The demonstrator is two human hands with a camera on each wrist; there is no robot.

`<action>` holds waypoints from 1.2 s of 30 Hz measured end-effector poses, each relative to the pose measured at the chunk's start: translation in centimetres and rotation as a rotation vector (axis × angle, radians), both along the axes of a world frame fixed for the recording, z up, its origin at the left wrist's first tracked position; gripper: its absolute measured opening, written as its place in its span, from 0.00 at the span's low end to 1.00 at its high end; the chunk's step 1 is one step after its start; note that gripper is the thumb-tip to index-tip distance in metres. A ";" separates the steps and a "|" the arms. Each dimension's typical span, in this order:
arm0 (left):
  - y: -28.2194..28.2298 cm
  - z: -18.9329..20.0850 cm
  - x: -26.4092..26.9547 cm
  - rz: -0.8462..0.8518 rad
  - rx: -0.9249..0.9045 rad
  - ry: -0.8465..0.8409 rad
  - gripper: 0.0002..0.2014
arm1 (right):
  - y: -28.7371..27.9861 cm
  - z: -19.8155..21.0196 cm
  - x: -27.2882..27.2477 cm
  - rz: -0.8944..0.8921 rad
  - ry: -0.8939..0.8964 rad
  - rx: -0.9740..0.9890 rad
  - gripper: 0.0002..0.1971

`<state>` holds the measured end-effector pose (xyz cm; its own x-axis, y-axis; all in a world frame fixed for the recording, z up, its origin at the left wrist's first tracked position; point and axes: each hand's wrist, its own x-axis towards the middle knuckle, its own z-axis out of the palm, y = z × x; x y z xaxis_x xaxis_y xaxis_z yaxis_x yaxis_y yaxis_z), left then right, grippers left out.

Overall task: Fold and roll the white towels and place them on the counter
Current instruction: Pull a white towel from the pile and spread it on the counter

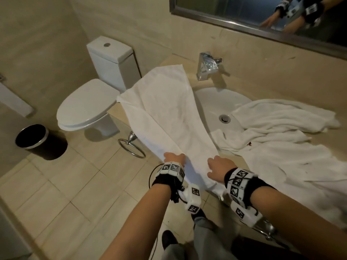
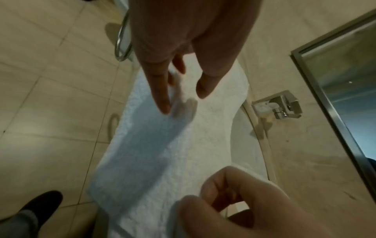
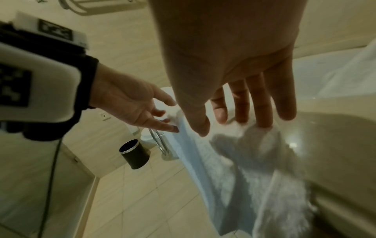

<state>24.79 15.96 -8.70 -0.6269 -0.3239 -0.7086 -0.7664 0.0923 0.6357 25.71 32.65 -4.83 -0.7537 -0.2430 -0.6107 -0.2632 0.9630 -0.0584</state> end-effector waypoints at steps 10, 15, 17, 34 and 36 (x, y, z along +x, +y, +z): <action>0.7 -0.4 -0.1 -0.034 0.203 -0.115 0.22 | -1.6 -0.7 1.9 0.042 0.214 -0.032 0.17; -0.1 0.2 -0.2 -0.148 0.167 -0.107 0.13 | -3.2 -1.0 1.9 0.100 0.168 -0.017 0.11; -0.4 0.5 -0.2 -0.187 0.129 -0.097 0.12 | -3.5 -1.2 1.8 0.108 0.142 0.005 0.11; -0.4 4.7 -2.2 -1.377 -0.998 0.453 0.11 | -2.3 0.0 1.3 -0.157 -0.024 -0.334 0.23; -0.2 6.1 -2.6 -1.361 -0.957 0.574 0.10 | -2.2 1.0 1.2 -0.226 -0.038 -0.380 0.24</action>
